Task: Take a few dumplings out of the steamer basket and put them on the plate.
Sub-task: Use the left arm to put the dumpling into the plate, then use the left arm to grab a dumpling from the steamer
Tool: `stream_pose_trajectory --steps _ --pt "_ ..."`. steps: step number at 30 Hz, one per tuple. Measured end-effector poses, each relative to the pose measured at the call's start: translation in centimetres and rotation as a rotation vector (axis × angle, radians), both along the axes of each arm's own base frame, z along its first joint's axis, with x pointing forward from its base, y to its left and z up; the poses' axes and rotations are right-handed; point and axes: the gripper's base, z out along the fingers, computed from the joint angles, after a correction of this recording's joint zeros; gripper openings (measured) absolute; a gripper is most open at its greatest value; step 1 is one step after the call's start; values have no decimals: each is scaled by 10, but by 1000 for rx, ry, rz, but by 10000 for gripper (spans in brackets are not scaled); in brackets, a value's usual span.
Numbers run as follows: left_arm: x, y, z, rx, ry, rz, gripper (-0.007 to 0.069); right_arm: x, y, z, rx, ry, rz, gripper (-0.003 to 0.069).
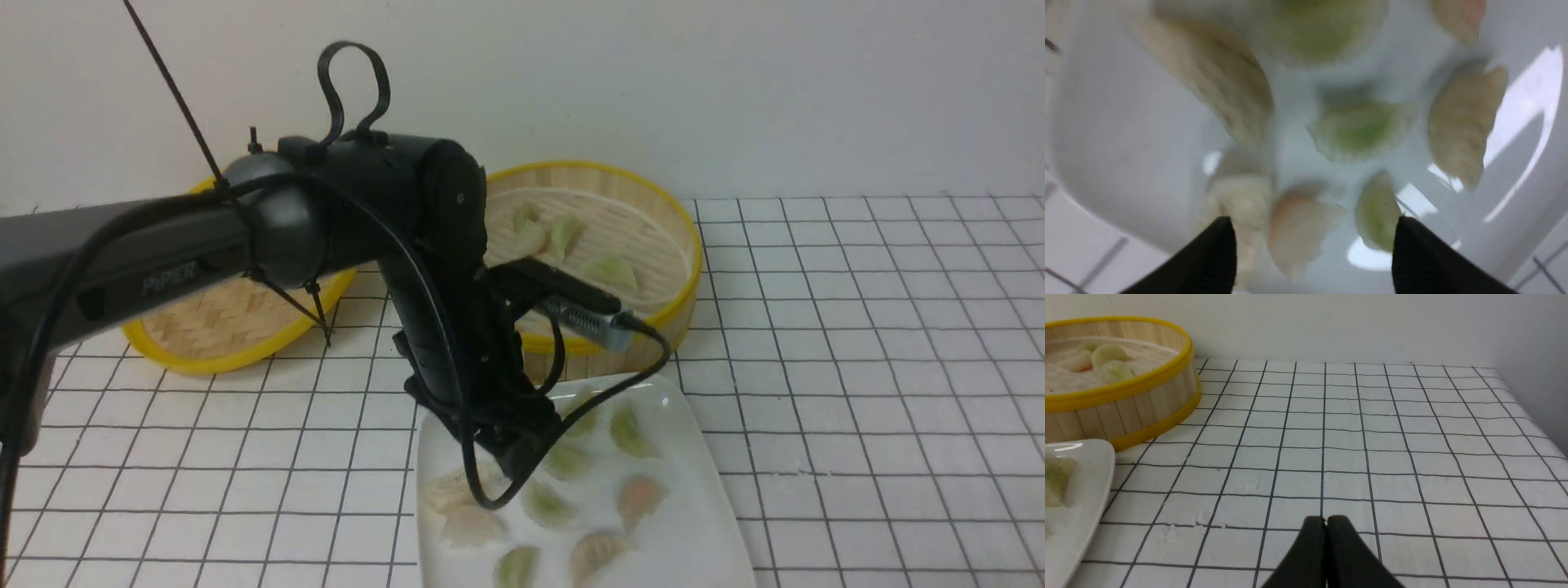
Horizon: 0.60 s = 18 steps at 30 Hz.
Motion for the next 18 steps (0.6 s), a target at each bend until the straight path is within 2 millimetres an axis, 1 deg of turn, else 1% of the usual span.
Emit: stream_pose_trajectory --steps 1,2,3,4,5,6,7,8,9,10,11,12,13,14,15,17,18 --pt "13 -3 15 -18 -108 34 469 0 0 0 0 0 0 -13" --pt "19 -4 21 -23 -146 44 468 0 0 0 0 0 0 -13" --pt "36 -6 36 -56 -254 105 463 0 0 0 0 0 0 -13" --pt "46 -6 43 -80 -295 153 454 0 0 0 0 0 0 -13" --pt "50 -7 46 -89 -309 162 454 0 0 0 0 0 0 -13" --pt "66 -4 53 -113 -344 217 443 0 0 0 0 0 0 -13" --pt "77 -4 53 -122 -356 241 440 0 0 0 0 0 0 -13" --pt "93 -2 57 -142 -388 267 437 0 0 0 0 0 0 -13" --pt "105 1 55 -148 -402 284 437 0 0 0 0 0 0 -13" --pt "110 0 54 -150 -406 287 437 0 0 0 0 0 0 -13" --pt "125 2 47 -156 -419 301 437 0 0 0 0 0 0 -13" --pt "141 4 33 -152 -419 306 437 0 0 0 0 0 0 -13" --pt "153 5 28 -157 -435 305 437 0 0 0 0 0 0 -13" --pt "160 5 22 -158 -442 303 437 0 0 0 0 0 0 -13" --pt "163 6 20 -158 -444 302 437 0 0 0 0 0 0 -13" --pt "183 5 -4 -156 -460 289 435 0 0 0 0 0 0 -13" --pt "183 4 -2 -159 -467 288 435 0 0 0 0 0 0 -13"
